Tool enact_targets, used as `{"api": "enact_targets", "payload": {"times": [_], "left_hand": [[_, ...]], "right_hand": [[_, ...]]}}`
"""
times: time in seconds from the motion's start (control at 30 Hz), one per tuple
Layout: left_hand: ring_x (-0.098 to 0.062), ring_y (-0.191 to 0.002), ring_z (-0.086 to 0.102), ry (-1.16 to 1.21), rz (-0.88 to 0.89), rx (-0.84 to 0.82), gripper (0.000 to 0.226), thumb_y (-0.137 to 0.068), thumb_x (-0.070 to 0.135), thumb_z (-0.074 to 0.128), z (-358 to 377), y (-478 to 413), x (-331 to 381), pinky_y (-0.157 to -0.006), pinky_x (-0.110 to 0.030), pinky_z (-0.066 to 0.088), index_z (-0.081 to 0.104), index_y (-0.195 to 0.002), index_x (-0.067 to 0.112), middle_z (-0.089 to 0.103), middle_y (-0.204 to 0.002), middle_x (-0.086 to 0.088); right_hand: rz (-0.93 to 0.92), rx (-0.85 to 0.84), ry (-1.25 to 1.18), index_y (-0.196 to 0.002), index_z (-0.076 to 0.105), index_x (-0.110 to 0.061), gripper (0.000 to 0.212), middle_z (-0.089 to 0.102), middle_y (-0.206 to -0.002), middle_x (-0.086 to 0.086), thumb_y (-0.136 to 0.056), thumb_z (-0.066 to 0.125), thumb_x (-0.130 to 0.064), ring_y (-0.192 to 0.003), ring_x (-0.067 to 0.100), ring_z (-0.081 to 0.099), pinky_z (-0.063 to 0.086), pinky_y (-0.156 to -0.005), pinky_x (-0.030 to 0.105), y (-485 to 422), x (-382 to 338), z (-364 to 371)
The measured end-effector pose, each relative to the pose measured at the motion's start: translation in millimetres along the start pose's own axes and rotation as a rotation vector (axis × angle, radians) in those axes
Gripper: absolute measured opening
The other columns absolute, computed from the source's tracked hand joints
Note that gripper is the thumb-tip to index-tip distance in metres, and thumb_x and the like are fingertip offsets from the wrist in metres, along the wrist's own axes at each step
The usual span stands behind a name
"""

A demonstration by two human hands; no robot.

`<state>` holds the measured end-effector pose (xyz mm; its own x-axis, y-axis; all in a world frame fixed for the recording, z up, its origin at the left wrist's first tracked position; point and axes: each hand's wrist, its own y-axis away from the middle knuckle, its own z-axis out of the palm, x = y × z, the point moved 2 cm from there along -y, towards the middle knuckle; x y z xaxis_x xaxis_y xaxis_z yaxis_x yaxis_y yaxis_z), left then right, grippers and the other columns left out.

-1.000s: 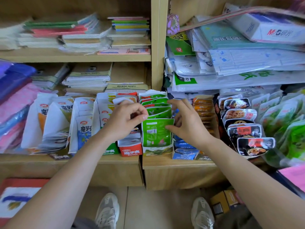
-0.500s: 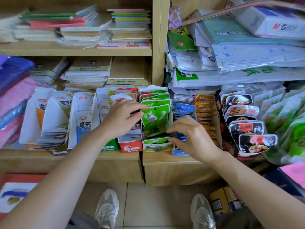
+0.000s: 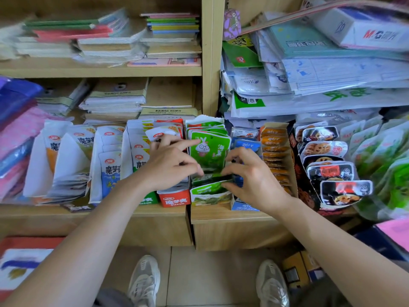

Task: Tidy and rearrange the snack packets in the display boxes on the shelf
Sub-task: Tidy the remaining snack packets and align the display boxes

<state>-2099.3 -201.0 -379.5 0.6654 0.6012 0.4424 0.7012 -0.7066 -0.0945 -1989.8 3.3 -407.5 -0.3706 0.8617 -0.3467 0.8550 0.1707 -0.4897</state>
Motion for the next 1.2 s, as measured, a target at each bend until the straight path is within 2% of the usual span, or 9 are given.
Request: {"api": "enact_targets", "payload": {"times": [0.13, 0.37, 0.43, 0.53, 0.63, 0.77, 0.93, 1.07, 1.2], "left_hand": [[-0.014, -0.137, 0.024, -0.046, -0.005, 0.031, 0.035, -0.082, 0.047, 0.045, 2, 0, -5, -0.098, -0.037, 0.014, 0.073, -0.103, 0.05, 0.039, -0.154, 0.025], [-0.011, -0.128, 0.037, 0.025, 0.002, 0.15, 0.041, -0.084, 0.046, 0.051, -1, 0, -2, -0.104, -0.045, 0.026, 0.065, -0.122, 0.043, 0.054, -0.136, 0.024], [-0.011, -0.123, 0.047, 0.091, 0.015, 0.215, 0.045, -0.084, 0.043, 0.056, -4, 1, -3, -0.105, -0.052, 0.033, 0.062, -0.129, 0.038, 0.06, -0.123, 0.023], [-0.011, -0.112, 0.051, 0.095, 0.028, 0.225, 0.055, -0.084, 0.042, 0.057, -4, 0, -4, -0.1, -0.054, 0.04, 0.056, -0.139, 0.033, 0.056, -0.106, 0.019], [-0.009, -0.1, 0.051, 0.105, 0.053, 0.243, 0.039, -0.081, 0.045, 0.058, -3, -1, -5, -0.093, -0.052, 0.044, 0.073, -0.116, 0.035, 0.05, -0.096, 0.016], [-0.009, -0.103, 0.052, 0.145, 0.049, 0.245, 0.017, -0.079, 0.041, 0.065, -1, 2, -7, -0.095, -0.052, 0.043, 0.079, -0.088, 0.036, 0.053, -0.101, 0.014], [-0.01, -0.114, 0.048, -0.006, 0.051, 0.224, 0.025, -0.074, 0.057, 0.071, -3, 6, 1, -0.099, -0.047, 0.037, 0.076, -0.09, 0.038, 0.053, -0.115, 0.017], [-0.009, -0.105, 0.05, -0.07, 0.027, 0.285, 0.02, -0.076, 0.051, 0.08, -4, 3, 6, -0.091, -0.043, 0.043, 0.076, -0.09, 0.037, 0.055, -0.107, 0.018], [-0.009, -0.103, 0.051, -0.069, 0.03, 0.245, 0.032, -0.068, 0.062, 0.081, -7, 1, 9, -0.086, -0.039, 0.042, 0.073, -0.092, 0.041, 0.053, -0.103, 0.018]], "right_hand": [[-0.061, -0.047, 0.016, -0.097, 0.078, -0.015, 0.021, 0.07, -0.094, -0.005, -0.077, 0.083, -0.021, -0.09, 0.017, 0.051, 0.049, -0.076, 0.029, 8, 0, 3], [-0.082, -0.076, 0.006, -0.091, 0.08, -0.015, 0.011, 0.072, -0.085, -0.006, -0.081, 0.081, -0.015, -0.085, 0.018, 0.051, 0.047, -0.071, 0.025, 9, -2, 3], [-0.076, -0.062, -0.002, -0.09, 0.08, -0.015, 0.008, 0.071, -0.09, -0.005, -0.082, 0.08, -0.015, -0.086, 0.018, 0.052, 0.048, -0.072, 0.026, 9, -2, 4], [-0.025, -0.01, 0.016, -0.089, 0.077, -0.015, 0.008, 0.064, -0.117, 0.002, -0.082, 0.079, -0.017, -0.097, 0.021, 0.05, 0.049, -0.08, 0.034, 7, -1, 3], [-0.016, 0.017, 0.061, -0.089, 0.075, -0.015, 0.011, 0.051, -0.139, 0.006, -0.08, 0.081, -0.016, -0.108, 0.024, 0.045, 0.044, -0.091, 0.032, 4, -3, 2], [-0.051, 0.007, 0.048, -0.087, 0.075, -0.015, 0.008, 0.06, -0.129, 0.001, -0.081, 0.08, -0.016, -0.102, 0.021, 0.048, 0.043, -0.09, 0.029, 5, -3, 4], [-0.06, -0.027, 0.028, -0.084, 0.078, -0.016, 0.006, 0.07, -0.111, -0.002, -0.079, 0.081, -0.015, -0.095, 0.017, 0.052, 0.043, -0.086, 0.025, 8, 0, 5], [-0.056, 0.001, 0.029, -0.084, 0.077, -0.014, 0.005, 0.066, -0.113, 0.002, -0.081, 0.081, -0.015, -0.092, 0.019, 0.057, 0.047, -0.081, 0.033, 13, -2, 5], [-0.061, 0.018, 0.039, -0.086, 0.078, -0.014, 0.006, 0.067, -0.106, 0.002, -0.081, 0.081, -0.015, -0.088, 0.022, 0.058, 0.047, -0.076, 0.037, 15, 0, 7]]}}
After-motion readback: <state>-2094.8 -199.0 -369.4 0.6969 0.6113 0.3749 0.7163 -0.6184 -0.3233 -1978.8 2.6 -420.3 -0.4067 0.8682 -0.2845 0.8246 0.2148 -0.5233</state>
